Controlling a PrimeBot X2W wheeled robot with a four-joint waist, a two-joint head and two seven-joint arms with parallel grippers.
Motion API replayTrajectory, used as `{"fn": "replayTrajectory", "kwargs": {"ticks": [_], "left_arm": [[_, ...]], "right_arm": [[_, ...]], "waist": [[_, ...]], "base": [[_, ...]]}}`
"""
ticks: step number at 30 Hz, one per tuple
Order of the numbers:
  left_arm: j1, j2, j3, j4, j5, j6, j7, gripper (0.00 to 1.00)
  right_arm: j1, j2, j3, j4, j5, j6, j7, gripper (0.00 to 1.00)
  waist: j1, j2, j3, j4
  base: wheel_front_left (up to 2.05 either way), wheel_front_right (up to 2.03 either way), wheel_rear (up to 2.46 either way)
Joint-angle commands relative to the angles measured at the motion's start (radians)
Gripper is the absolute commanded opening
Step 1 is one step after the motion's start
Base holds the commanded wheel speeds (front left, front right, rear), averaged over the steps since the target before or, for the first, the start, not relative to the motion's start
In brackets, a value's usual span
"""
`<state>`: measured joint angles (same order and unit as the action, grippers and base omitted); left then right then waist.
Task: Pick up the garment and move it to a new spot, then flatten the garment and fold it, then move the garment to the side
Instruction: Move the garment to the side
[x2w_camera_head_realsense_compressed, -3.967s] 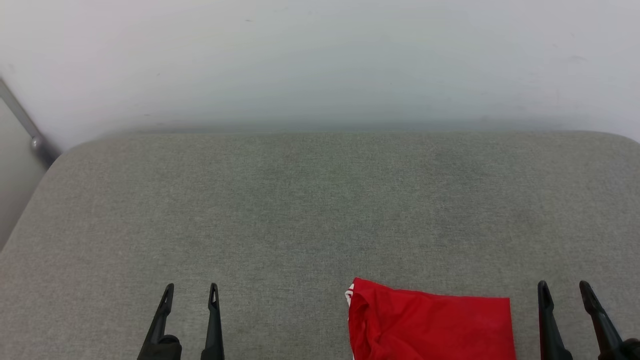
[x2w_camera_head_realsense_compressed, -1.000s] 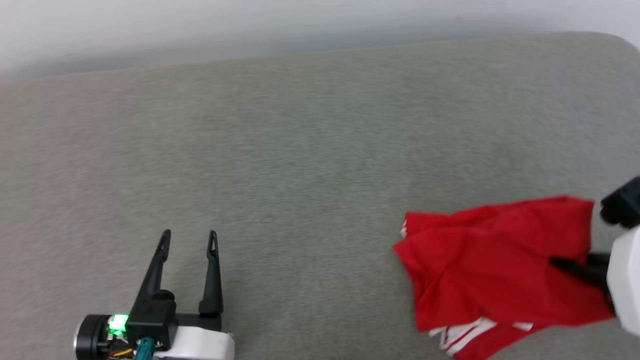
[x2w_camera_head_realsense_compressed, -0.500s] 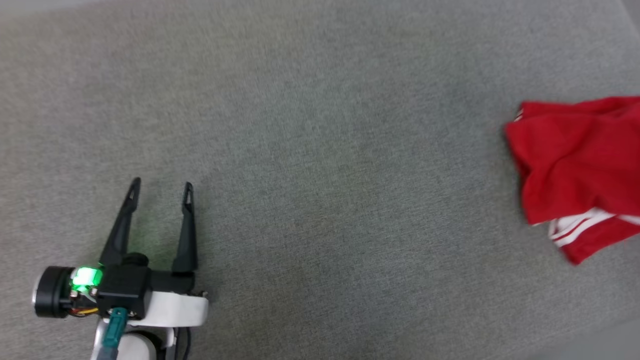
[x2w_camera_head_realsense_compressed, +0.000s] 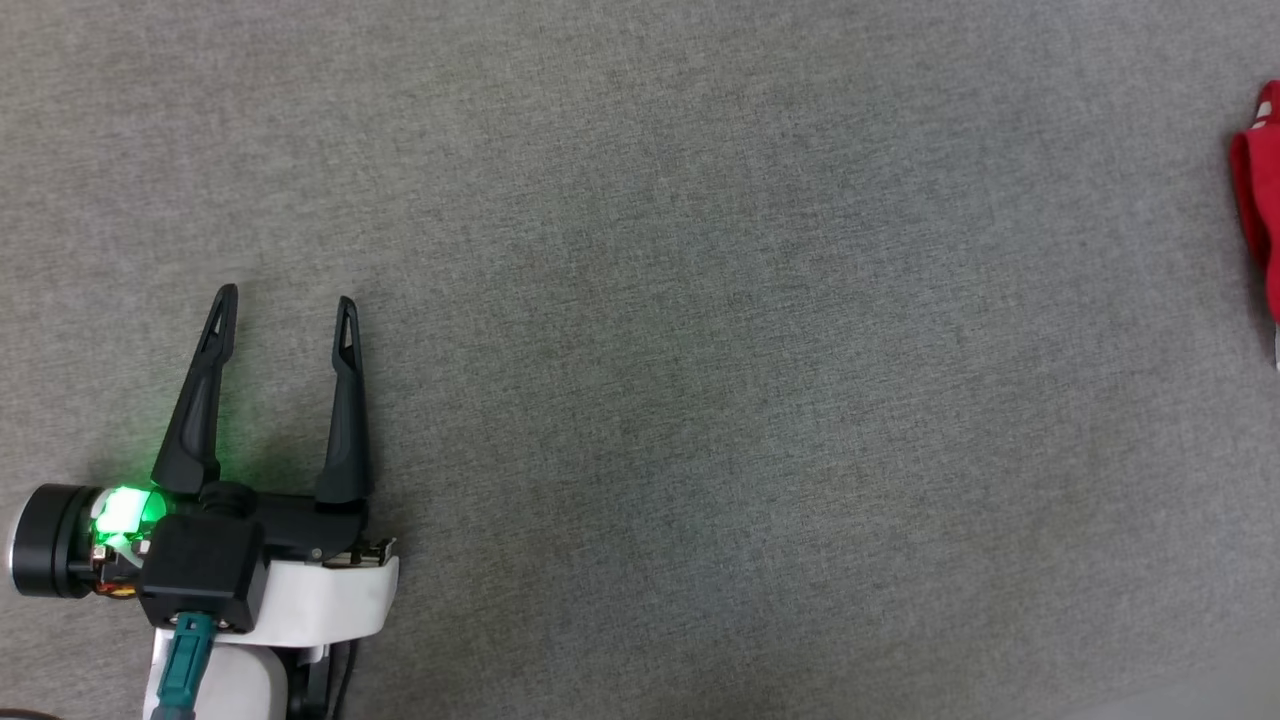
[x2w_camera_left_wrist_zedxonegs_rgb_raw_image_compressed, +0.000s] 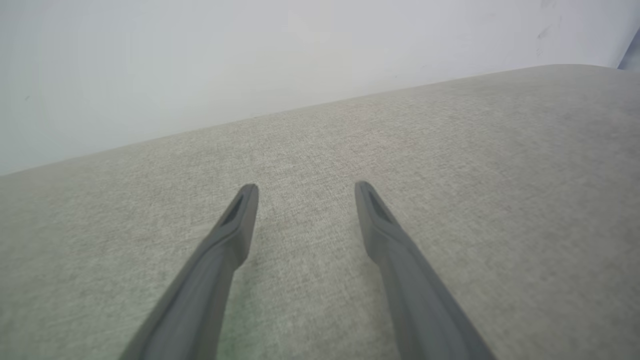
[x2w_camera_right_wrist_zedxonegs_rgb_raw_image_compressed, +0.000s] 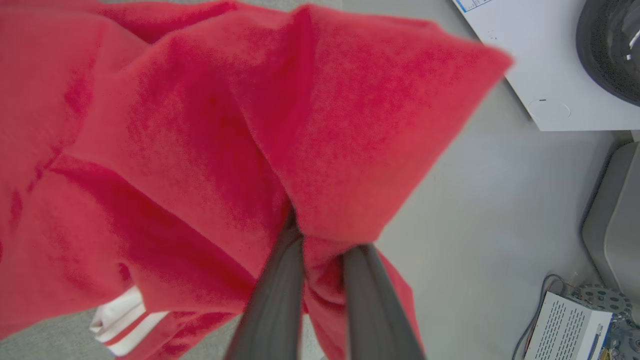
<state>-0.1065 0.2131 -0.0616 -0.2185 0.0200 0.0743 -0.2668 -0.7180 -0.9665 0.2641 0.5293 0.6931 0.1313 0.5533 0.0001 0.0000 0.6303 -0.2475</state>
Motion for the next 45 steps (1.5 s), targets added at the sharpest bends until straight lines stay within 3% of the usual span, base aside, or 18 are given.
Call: {"fn": "replayTrajectory", "kwargs": {"ticks": [1, 3, 4, 5, 6, 11, 17, 20, 24, 28, 38, 45], "left_arm": [[-0.004, 0.009, 0.006, 0.024, -0.003, 0.009, 0.005, 1.0], [-0.002, 0.004, 0.001, 0.03, -0.004, 0.014, 0.005, 1.0], [0.001, -0.001, -0.003, 0.033, -0.007, 0.016, 0.005, 1.0], [0.002, -0.007, -0.01, 0.037, -0.009, 0.016, 0.005, 1.0], [0.006, -0.013, -0.014, 0.038, -0.012, 0.019, 0.005, 1.0], [0.042, -0.042, -0.025, 0.06, -0.029, 0.034, 0.002, 1.0], [0.107, -0.071, -0.022, 0.07, -0.049, 0.046, 0.002, 1.0], [0.131, -0.083, -0.018, 0.076, -0.054, 0.049, 0.002, 1.0], [0.155, -0.093, -0.014, 0.086, -0.058, 0.047, 0.002, 1.0], [0.182, -0.107, -0.009, 0.104, -0.061, 0.047, 0.002, 1.0], [0.256, -0.125, -0.004, 0.154, -0.067, 0.026, 0.002, 1.0], [0.285, -0.132, -0.001, 0.185, -0.059, 0.01, 0.002, 1.0]], "right_arm": [[-0.01, 0.021, 0.006, 0.018, -0.008, -0.001, -0.008, 0.0], [-0.017, 0.045, 0.003, 0.054, -0.011, -0.001, -0.021, 0.0], [-0.016, 0.049, 0.008, 0.07, -0.023, -0.001, -0.028, 0.22], [-0.013, 0.051, 0.013, 0.09, -0.041, -0.001, -0.04, 0.84], [-0.01, 0.051, 0.018, 0.104, -0.053, -0.001, -0.051, 1.0], [0.01, 0.021, 0.035, 0.149, -0.153, -0.001, -0.161, 1.0], [-0.001, 0.026, -0.012, 0.124, -0.299, -0.001, -0.456, 1.0], [-0.011, 0.072, -0.053, 0.099, -0.363, -0.001, -0.592, 1.0], [0.012, 0.157, -0.108, 0.051, -0.442, -0.001, -0.732, 1.0], [0.071, 0.274, -0.171, -0.043, -0.507, -0.001, -0.793, 1.0], [0.427, 0.615, -0.252, -0.37, -0.616, -0.001, -0.814, 1.0], [0.641, 0.781, -0.317, -0.474, -0.626, -0.001, -0.811, 1.0]], "waist": [[-0.0001, 0.0, -0.001, 0.005], [-0.0001, 0.0, -0.018, 0.008], [-0.0001, 0.0, -0.03, 0.01], [-0.0001, 0.0, -0.051, 0.015], [-0.0001, 0.0, -0.069, 0.02], [-0.0001, 0.0, -0.198, 0.053], [-0.0001, 0.0, -0.314, 0.097], [-0.0001, 0.0, -0.348, 0.117], [-0.0001, 0.0, -0.397, 0.15], [-0.0001, 0.0, -0.457, 0.184], [-0.0001, 0.0, -0.575, 0.247], [-0.0001, 0.0, -0.612, 0.265]], "base": [[0.0, 0.0, 0.0], [0.0, 0.0, 0.0], [0.0, 0.0, 0.0], [0.0, 0.0, 0.0], [0.0, 0.0, 0.0], [0.0, 0.0, 0.0], [0.0, 0.0, 0.0], [0.0, 0.0, 0.0], [0.0, 0.0, 0.0], [0.0, 0.0, 0.0], [0.0, 0.0, 0.0], [0.0, 0.0, 0.0]]}}
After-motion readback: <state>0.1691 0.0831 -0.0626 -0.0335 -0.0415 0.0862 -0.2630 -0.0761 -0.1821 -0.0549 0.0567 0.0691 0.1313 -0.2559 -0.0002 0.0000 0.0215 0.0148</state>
